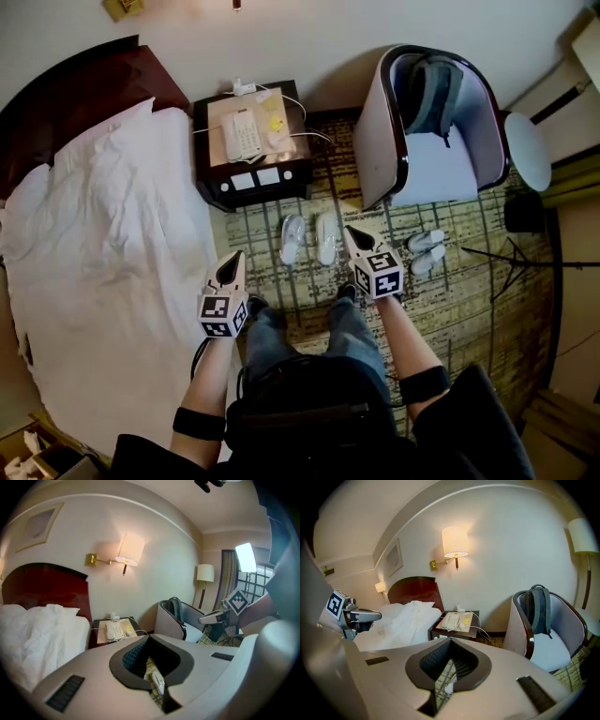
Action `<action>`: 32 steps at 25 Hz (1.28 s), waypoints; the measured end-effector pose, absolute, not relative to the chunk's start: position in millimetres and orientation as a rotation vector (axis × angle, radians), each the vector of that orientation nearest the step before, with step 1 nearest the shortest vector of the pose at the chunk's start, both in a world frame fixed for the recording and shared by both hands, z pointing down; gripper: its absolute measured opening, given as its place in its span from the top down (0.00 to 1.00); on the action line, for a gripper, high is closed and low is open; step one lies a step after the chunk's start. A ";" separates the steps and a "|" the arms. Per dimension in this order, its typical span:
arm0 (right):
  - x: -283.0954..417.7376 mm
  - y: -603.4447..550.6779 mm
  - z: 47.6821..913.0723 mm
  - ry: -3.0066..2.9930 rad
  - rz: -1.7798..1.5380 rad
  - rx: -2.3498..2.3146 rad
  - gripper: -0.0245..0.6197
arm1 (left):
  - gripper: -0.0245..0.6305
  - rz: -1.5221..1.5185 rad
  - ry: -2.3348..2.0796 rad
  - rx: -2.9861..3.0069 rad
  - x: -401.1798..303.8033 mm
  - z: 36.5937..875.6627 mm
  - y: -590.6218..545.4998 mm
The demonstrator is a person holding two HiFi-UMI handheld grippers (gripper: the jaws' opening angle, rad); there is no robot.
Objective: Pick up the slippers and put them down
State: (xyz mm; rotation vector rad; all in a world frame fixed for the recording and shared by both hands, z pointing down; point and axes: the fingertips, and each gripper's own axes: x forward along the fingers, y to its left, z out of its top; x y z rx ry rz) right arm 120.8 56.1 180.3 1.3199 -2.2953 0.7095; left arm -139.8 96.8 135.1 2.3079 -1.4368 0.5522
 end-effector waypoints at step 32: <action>139.6 70.9 171.5 -2.259 0.728 1.360 0.96 | 0.96 0.564 -1.439 2.372 -121.7 109.3 91.0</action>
